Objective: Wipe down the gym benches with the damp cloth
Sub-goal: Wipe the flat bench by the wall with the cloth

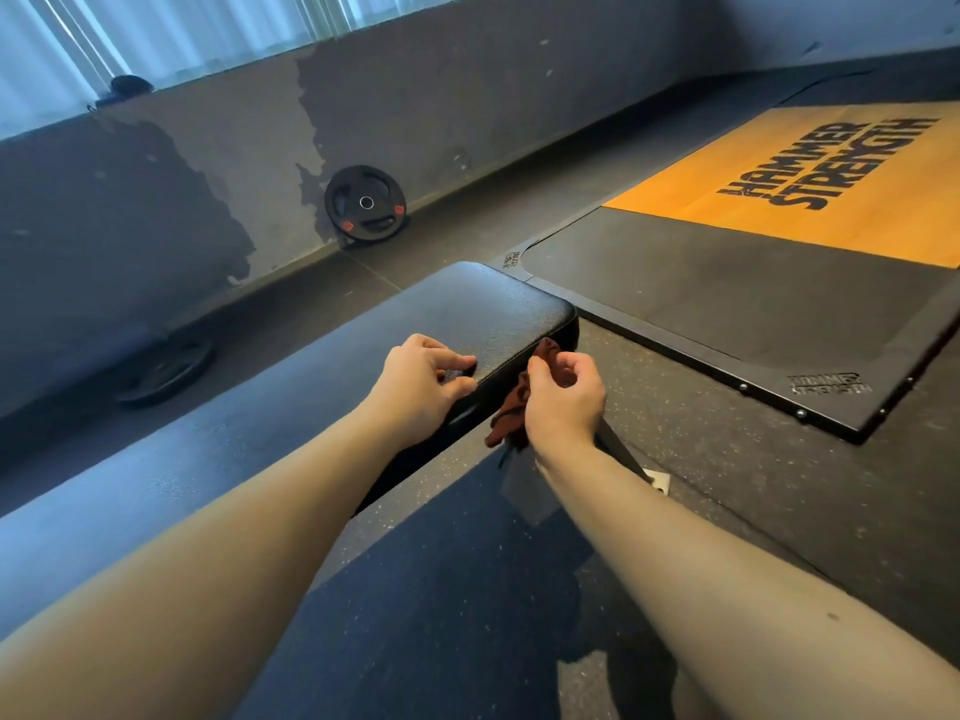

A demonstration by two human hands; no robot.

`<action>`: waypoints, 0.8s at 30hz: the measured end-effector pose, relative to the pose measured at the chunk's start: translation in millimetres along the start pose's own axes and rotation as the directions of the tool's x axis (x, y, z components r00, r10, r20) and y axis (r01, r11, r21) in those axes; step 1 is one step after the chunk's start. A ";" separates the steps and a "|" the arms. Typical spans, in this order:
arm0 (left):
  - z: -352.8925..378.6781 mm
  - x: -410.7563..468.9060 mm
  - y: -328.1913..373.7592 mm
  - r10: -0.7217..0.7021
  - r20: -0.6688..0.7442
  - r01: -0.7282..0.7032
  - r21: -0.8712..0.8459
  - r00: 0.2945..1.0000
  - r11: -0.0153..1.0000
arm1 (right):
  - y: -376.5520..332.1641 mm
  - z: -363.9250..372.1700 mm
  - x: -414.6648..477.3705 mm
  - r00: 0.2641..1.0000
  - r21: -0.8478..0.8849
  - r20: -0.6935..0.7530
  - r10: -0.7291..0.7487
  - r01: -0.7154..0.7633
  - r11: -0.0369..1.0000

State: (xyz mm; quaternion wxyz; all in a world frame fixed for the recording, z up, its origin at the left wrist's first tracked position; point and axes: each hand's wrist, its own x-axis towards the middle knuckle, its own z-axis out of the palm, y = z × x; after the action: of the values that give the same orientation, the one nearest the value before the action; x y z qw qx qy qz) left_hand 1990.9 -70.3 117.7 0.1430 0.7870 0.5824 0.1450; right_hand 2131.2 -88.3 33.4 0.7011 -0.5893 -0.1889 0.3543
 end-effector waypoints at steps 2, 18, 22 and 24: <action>2.4 -4.6 0.1 0.023 -0.083 -0.019 0.048 0.996 0.999 | -15.0 -2.7 22.0 0.997 0.037 -0.080 -0.008 0.011 0.999; 0.2 -20.3 0.7 -0.146 -0.165 0.140 -0.050 0.975 0.989 | -9.4 0.2 -4.7 0.993 -0.035 0.100 -0.064 0.068 0.997; -3.3 -43.2 -23.3 -0.204 -0.225 0.197 -0.054 0.953 0.979 | -28.5 -3.1 19.6 0.998 0.026 -0.063 -0.015 0.017 1.000; -4.6 -54.0 -36.5 -0.228 -0.264 0.226 -0.038 0.937 0.973 | -27.1 -0.1 15.4 0.997 -0.002 -0.070 -0.040 0.040 0.999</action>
State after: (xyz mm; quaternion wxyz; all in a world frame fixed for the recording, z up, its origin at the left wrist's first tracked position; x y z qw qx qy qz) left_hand 1942.0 -111.6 104.1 0.0818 0.6873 0.6828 0.2341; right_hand 2149.2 -78.8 57.1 0.7142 -0.5974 -0.1762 0.3194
